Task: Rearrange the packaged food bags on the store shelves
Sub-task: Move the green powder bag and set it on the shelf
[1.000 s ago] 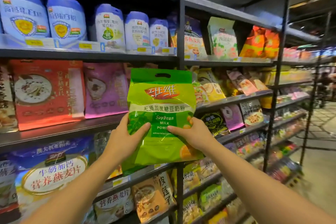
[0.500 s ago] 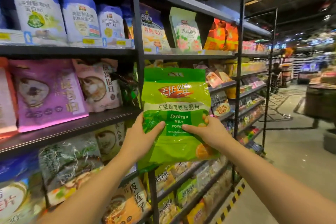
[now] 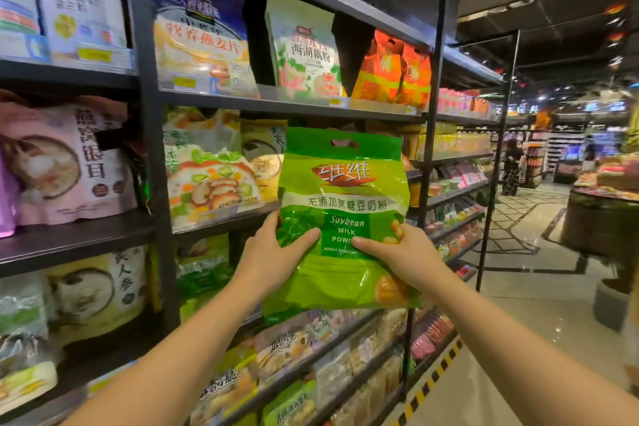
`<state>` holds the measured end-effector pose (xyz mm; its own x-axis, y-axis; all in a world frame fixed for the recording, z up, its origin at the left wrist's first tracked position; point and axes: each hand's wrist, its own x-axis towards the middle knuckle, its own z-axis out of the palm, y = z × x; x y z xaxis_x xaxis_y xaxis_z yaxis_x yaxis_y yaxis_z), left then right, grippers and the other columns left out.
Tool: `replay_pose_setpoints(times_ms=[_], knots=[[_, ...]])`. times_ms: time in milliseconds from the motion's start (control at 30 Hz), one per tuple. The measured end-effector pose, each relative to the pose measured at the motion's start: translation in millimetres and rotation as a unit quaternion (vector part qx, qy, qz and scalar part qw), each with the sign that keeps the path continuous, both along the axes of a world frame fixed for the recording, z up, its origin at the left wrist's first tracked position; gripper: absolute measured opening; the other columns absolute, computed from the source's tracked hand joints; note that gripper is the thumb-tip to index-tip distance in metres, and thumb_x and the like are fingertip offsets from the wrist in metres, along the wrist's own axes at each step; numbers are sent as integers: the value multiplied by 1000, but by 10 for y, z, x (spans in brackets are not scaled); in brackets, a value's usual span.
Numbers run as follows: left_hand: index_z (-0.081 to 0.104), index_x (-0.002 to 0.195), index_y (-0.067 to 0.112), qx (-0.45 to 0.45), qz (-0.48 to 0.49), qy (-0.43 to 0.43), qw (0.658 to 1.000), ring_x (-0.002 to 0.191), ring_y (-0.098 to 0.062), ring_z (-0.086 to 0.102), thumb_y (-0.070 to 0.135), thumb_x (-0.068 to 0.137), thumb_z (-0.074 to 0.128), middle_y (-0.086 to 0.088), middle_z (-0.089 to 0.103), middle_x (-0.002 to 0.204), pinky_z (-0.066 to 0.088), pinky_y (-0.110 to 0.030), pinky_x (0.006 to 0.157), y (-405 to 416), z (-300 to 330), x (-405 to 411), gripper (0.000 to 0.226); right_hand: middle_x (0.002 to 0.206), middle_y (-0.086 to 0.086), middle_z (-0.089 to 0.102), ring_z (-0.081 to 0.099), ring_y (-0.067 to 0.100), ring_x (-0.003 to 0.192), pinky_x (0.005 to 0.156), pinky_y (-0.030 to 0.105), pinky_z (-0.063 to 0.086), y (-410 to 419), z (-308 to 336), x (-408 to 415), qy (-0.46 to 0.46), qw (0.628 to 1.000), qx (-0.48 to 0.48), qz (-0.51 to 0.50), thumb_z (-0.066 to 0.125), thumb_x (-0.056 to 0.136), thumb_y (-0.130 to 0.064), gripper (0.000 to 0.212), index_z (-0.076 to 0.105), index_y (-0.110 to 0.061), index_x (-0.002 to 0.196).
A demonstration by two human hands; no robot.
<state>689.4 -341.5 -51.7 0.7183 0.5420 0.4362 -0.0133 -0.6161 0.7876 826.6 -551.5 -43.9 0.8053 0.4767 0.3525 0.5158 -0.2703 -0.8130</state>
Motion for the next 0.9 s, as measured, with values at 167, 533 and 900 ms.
replay_pose_setpoints(times_ms=[167, 533, 900], knots=[[48, 145, 38, 3, -10, 10, 1000, 115, -14, 66, 85, 67, 64, 15, 68, 127, 54, -45, 101, -143, 37, 797, 92, 99, 3, 78, 75, 18, 94, 94, 47, 60, -146, 22, 792, 22, 1000, -4, -12, 91, 65, -65, 63, 59, -21, 96], [52, 133, 41, 38, 13, -12, 999, 109, -9, 59, 77, 79, 66, 22, 61, 117, 50, -35, 95, 382, 75, 2437, 67, 96, 0, 79, 76, 16, 92, 88, 40, 61, 390, 84, 2406, 12, 1000, 17, -5, 91, 69, -58, 63, 71, -12, 107], [56, 124, 42, 35, 50, -8, 998, 100, -4, 61, 72, 82, 68, 26, 64, 108, 49, -29, 80, 1166, 295, 3504, 53, 102, 8, 82, 77, 27, 97, 97, 54, 58, 1308, 247, 3763, 0, 997, 18, 79, 88, 74, -56, 57, 81, -9, 106]])
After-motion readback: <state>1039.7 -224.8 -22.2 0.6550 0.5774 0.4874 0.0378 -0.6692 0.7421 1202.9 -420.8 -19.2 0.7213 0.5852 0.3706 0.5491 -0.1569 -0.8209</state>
